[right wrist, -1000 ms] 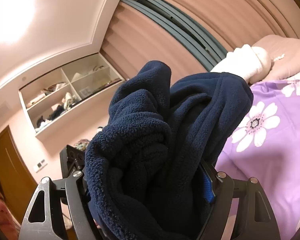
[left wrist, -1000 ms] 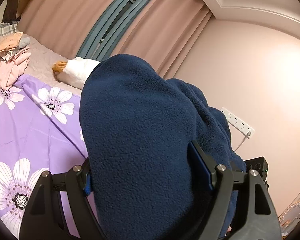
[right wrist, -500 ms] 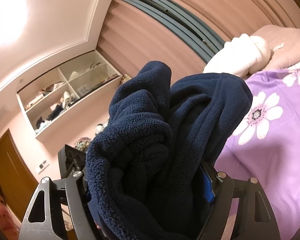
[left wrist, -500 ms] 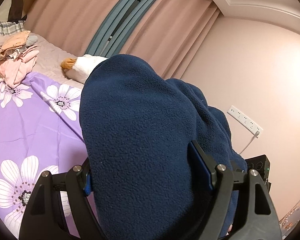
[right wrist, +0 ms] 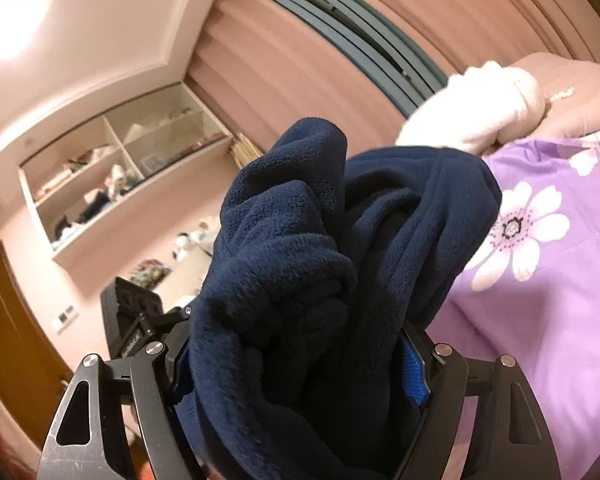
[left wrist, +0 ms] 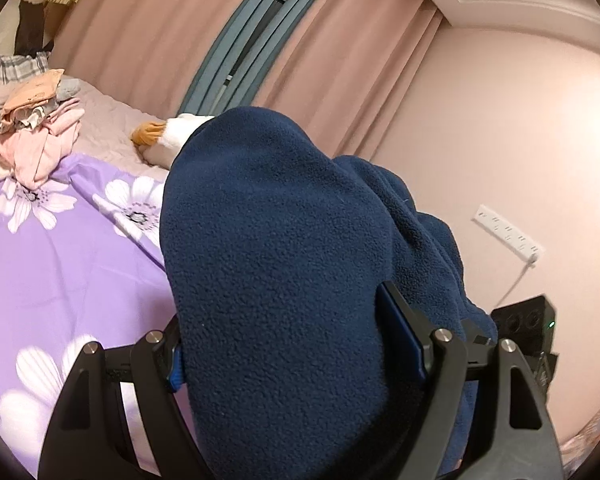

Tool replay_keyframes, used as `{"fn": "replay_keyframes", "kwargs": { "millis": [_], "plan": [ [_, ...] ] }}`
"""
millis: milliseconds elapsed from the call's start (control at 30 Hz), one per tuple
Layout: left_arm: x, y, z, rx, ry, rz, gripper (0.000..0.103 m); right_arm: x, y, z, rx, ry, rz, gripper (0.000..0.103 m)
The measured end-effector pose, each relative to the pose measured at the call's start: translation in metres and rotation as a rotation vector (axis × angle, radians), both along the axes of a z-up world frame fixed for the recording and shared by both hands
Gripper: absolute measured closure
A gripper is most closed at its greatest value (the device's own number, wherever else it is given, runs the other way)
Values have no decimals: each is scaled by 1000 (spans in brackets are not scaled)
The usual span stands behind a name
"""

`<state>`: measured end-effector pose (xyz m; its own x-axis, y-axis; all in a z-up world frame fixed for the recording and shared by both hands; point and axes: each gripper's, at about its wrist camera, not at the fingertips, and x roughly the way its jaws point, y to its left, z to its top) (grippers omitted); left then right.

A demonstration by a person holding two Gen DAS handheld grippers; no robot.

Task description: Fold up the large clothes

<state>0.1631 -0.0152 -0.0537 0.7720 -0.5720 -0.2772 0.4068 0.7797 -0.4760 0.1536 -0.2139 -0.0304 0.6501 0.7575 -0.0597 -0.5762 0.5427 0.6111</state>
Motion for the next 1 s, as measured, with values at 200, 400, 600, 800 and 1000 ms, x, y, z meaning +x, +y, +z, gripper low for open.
{"fn": "replay_keyframes", "kwargs": {
  "millis": [200,400,600,800,1000],
  "plan": [
    [76,10,-112,167,289,117,24,83,36,-78,-251,207,-90,25],
    [73,41,-124,86,351,185,24,95,40,-110,-213,329,-119,31],
    [9,26,-47,214,203,308,32,40,45,-39,-350,244,-235,31],
    [-86,23,31,212,-20,287,22,-46,39,35,-406,53,-249,31],
    [-143,20,54,257,-63,359,18,-101,37,64,-451,-1,-259,26]
  ]
}}
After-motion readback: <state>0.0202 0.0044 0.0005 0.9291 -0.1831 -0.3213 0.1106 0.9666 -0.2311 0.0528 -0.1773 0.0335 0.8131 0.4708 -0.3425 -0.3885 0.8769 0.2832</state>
